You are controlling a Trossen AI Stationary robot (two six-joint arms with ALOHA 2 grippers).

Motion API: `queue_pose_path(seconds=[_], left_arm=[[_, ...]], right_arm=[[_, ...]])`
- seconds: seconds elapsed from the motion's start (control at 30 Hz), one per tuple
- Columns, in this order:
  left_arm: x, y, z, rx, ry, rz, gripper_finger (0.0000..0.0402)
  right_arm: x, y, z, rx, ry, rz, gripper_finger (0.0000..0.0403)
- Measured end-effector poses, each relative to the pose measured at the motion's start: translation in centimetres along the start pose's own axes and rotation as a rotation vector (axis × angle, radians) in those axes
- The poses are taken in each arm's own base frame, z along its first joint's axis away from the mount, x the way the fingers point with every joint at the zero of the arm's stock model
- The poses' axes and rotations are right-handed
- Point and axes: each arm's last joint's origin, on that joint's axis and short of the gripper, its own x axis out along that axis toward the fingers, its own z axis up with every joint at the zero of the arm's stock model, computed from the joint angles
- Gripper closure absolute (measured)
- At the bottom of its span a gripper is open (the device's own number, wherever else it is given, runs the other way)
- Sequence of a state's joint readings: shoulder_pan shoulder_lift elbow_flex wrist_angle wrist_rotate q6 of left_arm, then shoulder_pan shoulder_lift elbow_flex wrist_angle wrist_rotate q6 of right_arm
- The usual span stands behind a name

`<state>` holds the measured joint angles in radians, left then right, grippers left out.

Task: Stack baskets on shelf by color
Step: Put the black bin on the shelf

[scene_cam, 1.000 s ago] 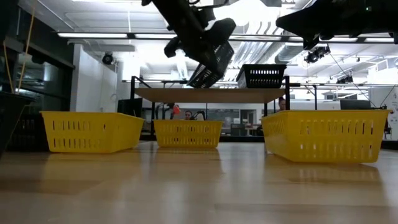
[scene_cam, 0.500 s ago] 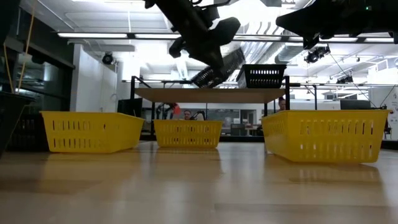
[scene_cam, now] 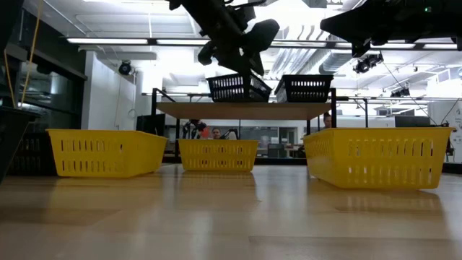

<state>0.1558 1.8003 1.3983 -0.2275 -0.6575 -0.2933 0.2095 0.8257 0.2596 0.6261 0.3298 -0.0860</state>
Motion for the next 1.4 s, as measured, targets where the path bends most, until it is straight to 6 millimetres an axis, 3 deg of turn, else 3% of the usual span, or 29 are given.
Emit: queue_pose_path(seconds=[0.33, 0.43, 0.53, 0.63, 0.9, 1.07, 1.4], left_arm=[[-5.1, 2.9, 3.6, 0.1, -0.087, -0.014, 0.0268], [-6.5, 4.4, 3.4, 0.156, -0.027, 0.061, 0.0291], [-7.2, 5.7, 2.2, 0.193, 0.05, 0.18, 0.0341], [-6.9, 6.7, 0.9, 0.19, 0.094, 0.228, 0.0391], [-3.2, 9.4, -2.0, 0.113, 0.223, 0.241, 0.0399], [-1.8, 10.1, -1.6, 0.063, 0.192, 0.222, 0.0401], [-1.7, 9.6, -1.4, 0.033, 0.211, 0.046, 0.0401]], right_arm=[[0.0, 0.0, 0.0, 0.002, 0.001, 0.0, 0.0402], [0.0, 0.0, 0.0, 0.01, 0.004, 0.001, 0.0402], [0.0, 0.0, -0.1, 0.015, 0.009, 0.001, 0.0402], [0.0, 0.0, -0.1, 0.016, 0.007, 0.001, 0.0402], [0.0, 0.0, 0.0, 0.027, -0.003, 0.0, 0.0402], [0.0, 0.0, 0.0, 0.028, -0.005, 0.0, 0.0402], [0.0, 0.0, 0.0, 0.028, -0.004, 0.0, 0.0402]])
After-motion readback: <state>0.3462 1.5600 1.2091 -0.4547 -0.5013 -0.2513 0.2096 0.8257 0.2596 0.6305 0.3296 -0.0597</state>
